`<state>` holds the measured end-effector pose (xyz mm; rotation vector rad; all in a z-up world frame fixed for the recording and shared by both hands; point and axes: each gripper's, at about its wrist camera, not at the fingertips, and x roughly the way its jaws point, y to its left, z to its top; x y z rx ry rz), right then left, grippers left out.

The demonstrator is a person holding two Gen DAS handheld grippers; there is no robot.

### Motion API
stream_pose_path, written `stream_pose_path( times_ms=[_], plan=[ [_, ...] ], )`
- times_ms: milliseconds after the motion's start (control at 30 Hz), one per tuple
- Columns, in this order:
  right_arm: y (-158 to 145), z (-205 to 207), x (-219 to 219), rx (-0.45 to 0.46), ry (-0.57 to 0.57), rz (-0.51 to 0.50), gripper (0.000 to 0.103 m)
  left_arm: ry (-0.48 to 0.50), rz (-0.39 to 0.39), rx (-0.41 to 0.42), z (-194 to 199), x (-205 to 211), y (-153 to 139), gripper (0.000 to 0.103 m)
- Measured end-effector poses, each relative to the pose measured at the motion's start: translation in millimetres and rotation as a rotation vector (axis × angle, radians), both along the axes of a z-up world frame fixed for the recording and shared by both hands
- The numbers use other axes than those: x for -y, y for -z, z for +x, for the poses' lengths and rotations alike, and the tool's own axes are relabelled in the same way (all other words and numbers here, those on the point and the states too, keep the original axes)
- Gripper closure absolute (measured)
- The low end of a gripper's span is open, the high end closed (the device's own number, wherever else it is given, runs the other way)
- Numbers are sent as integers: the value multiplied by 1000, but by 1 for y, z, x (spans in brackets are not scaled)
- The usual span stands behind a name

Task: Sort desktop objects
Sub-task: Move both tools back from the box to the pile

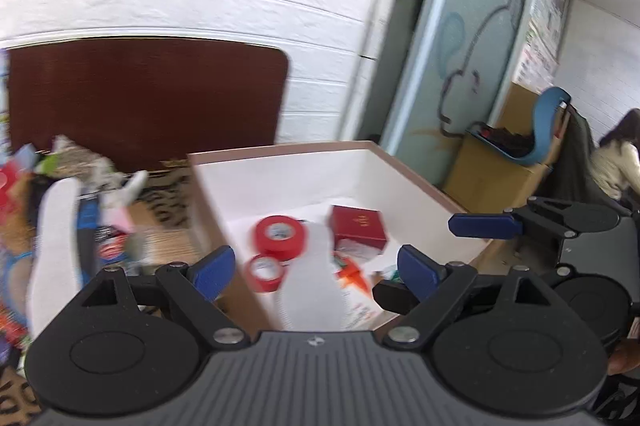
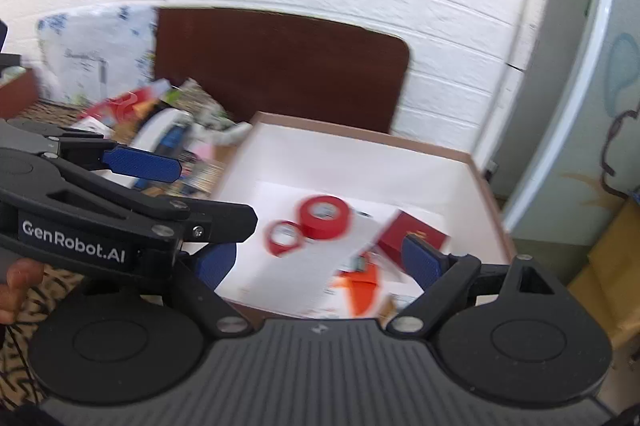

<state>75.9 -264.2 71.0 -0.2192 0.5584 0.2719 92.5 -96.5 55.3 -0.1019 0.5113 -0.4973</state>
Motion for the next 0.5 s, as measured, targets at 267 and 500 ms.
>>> stream_pose_path(
  times_ms=[267,500],
  plan=[
    [22,-17,-71,42,-99,29,15,-136,-39,-8,-25,-71,20,12],
    [49,-20,-129,20,-205,47,15,-229,-80,-73,-33,-127,47,12]
  ],
)
